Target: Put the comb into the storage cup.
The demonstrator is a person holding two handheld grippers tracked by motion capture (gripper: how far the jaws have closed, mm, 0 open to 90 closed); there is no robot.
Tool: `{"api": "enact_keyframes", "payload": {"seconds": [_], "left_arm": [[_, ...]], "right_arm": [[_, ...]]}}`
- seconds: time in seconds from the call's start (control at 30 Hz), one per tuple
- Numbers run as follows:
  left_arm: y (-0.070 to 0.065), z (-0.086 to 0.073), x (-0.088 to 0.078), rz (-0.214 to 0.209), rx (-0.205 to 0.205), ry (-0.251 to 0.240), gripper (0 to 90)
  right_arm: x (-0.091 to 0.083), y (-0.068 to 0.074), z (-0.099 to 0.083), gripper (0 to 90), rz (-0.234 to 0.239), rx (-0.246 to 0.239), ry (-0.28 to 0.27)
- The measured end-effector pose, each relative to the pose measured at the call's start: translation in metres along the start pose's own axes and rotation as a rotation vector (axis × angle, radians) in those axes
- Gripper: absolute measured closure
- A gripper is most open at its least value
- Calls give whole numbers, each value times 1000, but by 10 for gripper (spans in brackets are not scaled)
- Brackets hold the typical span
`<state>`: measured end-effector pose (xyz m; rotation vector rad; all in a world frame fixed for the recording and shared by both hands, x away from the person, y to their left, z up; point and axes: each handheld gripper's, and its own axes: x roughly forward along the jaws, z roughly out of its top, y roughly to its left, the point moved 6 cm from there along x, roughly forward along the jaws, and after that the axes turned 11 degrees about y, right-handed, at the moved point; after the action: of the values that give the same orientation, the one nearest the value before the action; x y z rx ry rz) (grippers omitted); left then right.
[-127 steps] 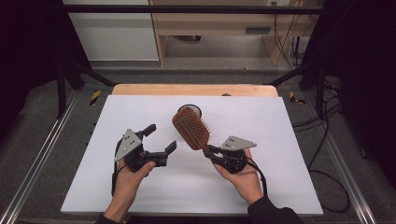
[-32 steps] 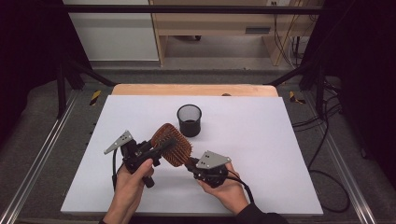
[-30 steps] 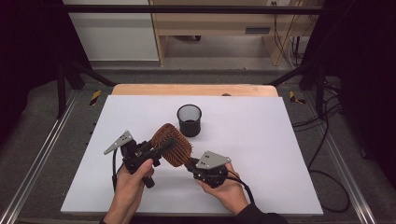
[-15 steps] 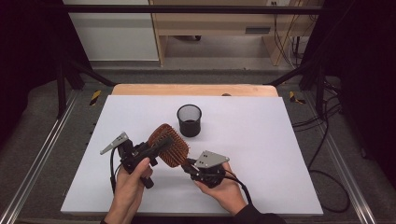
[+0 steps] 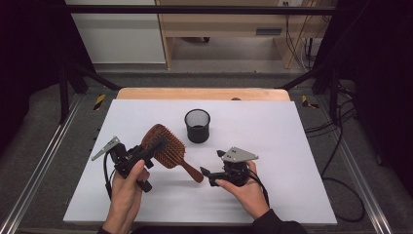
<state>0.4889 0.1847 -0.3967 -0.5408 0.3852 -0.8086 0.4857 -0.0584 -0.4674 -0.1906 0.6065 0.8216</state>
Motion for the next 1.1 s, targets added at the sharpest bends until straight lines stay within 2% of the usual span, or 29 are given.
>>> {"api": "enact_keyframes", "payload": {"seconds": [0.17,0.27,0.37,0.47,0.63,0.73,1.0,1.1], "left_arm": [[4,7,-7,10,-3,-24,511],[7,10,-10,19,-9,-36,511],[11,11,-13,33,-18,-47,511],[13,12,-14,34,-31,-56,512],[17,14,-17,43,-34,-68,511],[18,14,-18,51,-33,-70,511],[18,14,-19,56,-30,-72,511],[18,15,-19,53,-35,-77,511]], "right_arm": [[-4,-13,-2,149,-69,20,-9],[-9,-20,-2,142,-91,25,-8],[-14,-24,-4,118,-72,21,-10],[-16,-27,-5,107,-34,52,-29],[-18,-31,-6,100,-47,54,-28],[-19,-31,-6,101,-26,60,-39],[-23,-36,-6,96,-34,70,-53],[-24,-36,-5,83,0,99,-82]]}}
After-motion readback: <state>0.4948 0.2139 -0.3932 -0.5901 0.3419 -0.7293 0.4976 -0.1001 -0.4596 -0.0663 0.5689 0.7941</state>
